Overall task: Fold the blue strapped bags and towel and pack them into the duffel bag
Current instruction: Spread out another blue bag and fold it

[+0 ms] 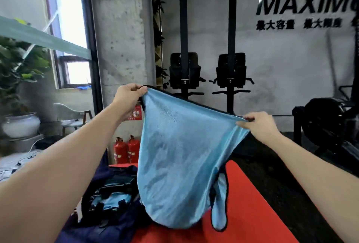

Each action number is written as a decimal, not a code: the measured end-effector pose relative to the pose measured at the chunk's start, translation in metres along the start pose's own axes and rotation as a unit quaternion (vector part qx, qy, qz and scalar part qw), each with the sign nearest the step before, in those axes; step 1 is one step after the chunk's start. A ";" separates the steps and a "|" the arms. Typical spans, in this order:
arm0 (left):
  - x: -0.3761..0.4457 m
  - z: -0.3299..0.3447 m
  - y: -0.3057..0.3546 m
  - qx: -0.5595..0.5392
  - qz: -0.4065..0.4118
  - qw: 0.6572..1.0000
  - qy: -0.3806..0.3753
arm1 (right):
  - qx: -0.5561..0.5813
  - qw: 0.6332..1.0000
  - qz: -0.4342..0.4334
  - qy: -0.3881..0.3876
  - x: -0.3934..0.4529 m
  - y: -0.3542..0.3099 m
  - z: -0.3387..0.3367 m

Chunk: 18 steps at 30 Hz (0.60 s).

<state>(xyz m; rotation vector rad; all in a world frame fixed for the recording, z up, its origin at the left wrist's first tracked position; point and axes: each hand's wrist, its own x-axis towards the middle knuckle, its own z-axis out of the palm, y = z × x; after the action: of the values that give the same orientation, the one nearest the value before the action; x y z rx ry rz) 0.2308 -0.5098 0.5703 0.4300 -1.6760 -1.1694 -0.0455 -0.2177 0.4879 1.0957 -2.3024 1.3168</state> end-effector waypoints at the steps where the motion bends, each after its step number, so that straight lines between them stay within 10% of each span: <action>1: 0.005 -0.001 0.005 0.012 0.005 1.000 0.000 | -0.009 1.000 0.002 0.014 0.012 -0.006 -0.009; 11: -0.028 -0.012 -0.053 0.126 -0.006 0.990 -0.061 | 0.011 1.000 0.010 0.011 0.011 -0.003 -0.019; 18: -0.115 -0.017 -0.145 0.255 -0.066 0.953 -0.151 | 0.042 0.984 0.094 -0.148 -0.086 0.085 0.038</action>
<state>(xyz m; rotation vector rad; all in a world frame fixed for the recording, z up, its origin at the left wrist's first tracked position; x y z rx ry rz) 0.2603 -0.5022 0.3867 0.7188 -2.2570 -0.9157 -0.0444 -0.1824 0.3665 1.1961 -2.6448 1.4119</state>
